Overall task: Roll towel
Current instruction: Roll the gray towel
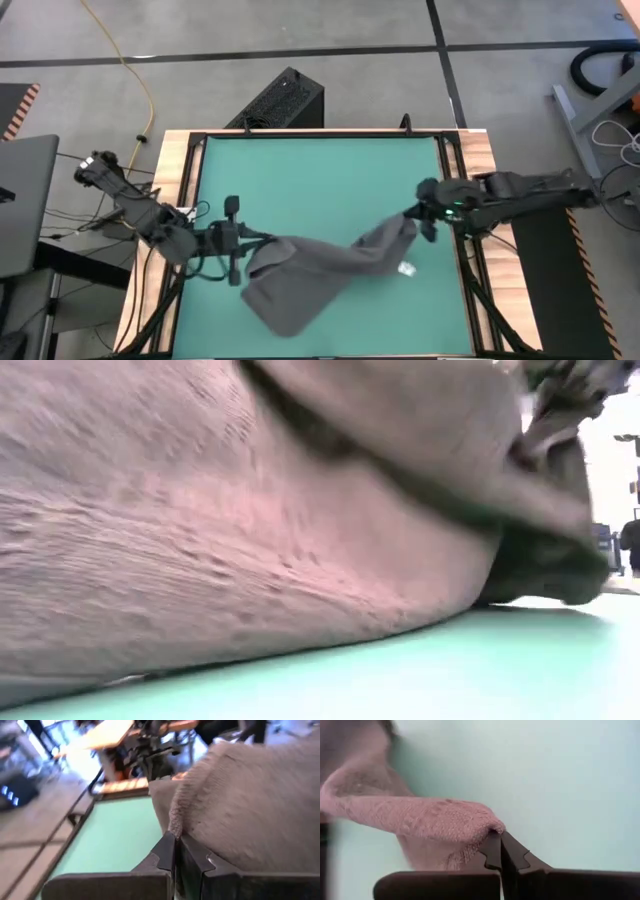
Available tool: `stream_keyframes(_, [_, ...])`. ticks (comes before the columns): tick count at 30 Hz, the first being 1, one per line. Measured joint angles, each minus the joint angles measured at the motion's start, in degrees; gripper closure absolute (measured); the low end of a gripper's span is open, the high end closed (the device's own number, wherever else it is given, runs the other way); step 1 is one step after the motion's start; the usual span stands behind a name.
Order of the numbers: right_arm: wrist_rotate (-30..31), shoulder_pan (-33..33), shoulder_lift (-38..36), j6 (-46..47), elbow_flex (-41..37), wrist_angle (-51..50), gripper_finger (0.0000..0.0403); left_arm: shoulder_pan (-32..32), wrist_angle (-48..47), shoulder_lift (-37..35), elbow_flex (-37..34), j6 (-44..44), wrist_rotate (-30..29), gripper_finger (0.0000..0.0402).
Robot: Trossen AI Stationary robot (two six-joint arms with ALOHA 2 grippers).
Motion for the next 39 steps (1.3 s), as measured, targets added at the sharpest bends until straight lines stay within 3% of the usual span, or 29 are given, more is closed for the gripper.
stream_keyframes(5, [-1.98, -17.05, 12.50, -9.34, 0.01, 3.62, 0.0375, 3.71, -4.54, 0.00, -4.42, -13.97, -4.96, 0.0401])
stream_keyframes(9, [-13.59, -27.71, 21.27, -19.11, 3.94, 4.40, 0.0328, 4.90, -11.87, 0.00, -7.00, -26.02, -8.64, 0.0401])
stream_keyframes(12, [-17.75, -32.21, 25.53, -24.85, 9.51, -0.08, 0.0284, 5.51, -17.93, 0.04, -7.81, -33.73, -9.90, 0.0401])
stream_keyframes(18, [-14.19, -36.05, 26.63, -28.78, 21.87, -13.04, 0.0216, 5.63, -22.21, 0.33, -7.80, -37.90, -11.40, 0.0401])
stream_keyframes(22, [-14.78, -31.34, 22.04, -27.13, 22.53, -13.77, 0.0204, 5.63, -23.43, 0.31, -7.79, -36.93, -12.76, 0.0401])
stream_keyframes(25, [-15.07, -21.25, 18.76, -23.89, 17.61, -10.97, 0.0207, 5.63, -24.30, 0.33, -7.81, -36.88, -13.30, 0.0401])
stream_keyframes(30, [-0.53, -2.55, 17.80, -18.22, 5.24, 1.93, 0.0220, 5.48, -24.75, 0.33, -7.79, -35.01, -14.23, 0.0401])
stream_keyframes(34, [11.77, 7.14, 20.53, -15.07, -1.18, 12.46, 0.0225, 5.48, -24.71, 0.33, -7.79, -33.83, -14.28, 0.0401])
stream_keyframes(39, [15.17, 11.58, 26.88, -10.79, -2.78, 17.36, 0.0224, 5.46, -24.71, 0.33, -7.79, -33.82, -14.07, 0.0401])
